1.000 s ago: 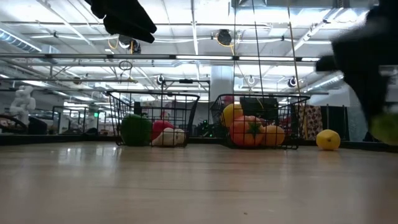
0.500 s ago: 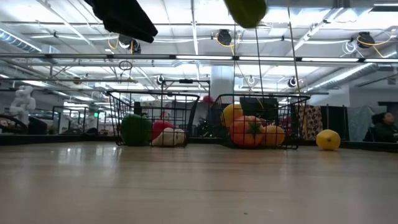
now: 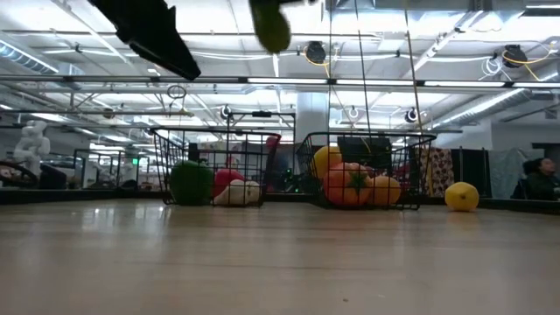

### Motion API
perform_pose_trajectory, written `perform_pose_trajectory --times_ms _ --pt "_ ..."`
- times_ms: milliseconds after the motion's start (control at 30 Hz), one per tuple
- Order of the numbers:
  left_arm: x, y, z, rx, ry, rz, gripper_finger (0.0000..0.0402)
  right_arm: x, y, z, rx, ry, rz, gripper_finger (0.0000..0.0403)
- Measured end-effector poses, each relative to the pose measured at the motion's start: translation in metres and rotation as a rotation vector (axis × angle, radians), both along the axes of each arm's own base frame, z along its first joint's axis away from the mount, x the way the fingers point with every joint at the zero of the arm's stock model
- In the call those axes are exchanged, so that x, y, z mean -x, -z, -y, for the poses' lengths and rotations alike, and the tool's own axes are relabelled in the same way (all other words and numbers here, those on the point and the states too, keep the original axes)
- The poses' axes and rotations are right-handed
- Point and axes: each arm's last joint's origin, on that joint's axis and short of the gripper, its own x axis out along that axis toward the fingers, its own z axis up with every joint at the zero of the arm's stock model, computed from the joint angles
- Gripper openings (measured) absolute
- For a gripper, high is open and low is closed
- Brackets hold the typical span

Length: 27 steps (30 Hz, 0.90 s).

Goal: Sort produce into baskets
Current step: Put the green chayote into the left wire basket

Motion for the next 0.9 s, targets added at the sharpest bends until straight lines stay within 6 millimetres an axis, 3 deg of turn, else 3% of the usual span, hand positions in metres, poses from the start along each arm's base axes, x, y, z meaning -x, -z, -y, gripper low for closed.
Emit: perform_pose_trajectory --times_ms 200,367,467,633,900 --pt "0.005 -0.001 0.001 0.07 0.037 -0.028 0.0237 -0.026 0.037 0.073 -0.16 0.107 0.045 0.0203" --pt "0.013 0.0 0.002 0.096 0.029 -0.071 0.0237 -0.05 0.085 0.108 -0.295 0.076 0.018 0.0203" --pt "0.016 0.001 0.003 0.103 0.025 -0.085 0.0237 -0.063 0.111 0.118 -0.33 0.058 0.004 0.0203" --pt "0.017 0.002 0.003 0.103 0.024 -0.095 0.0237 -0.073 0.138 0.128 -0.319 0.069 -0.021 0.0203" --pt "0.018 0.002 0.008 0.103 0.044 -0.095 0.0237 -0.075 0.154 0.142 -0.332 0.101 -0.029 0.0203"
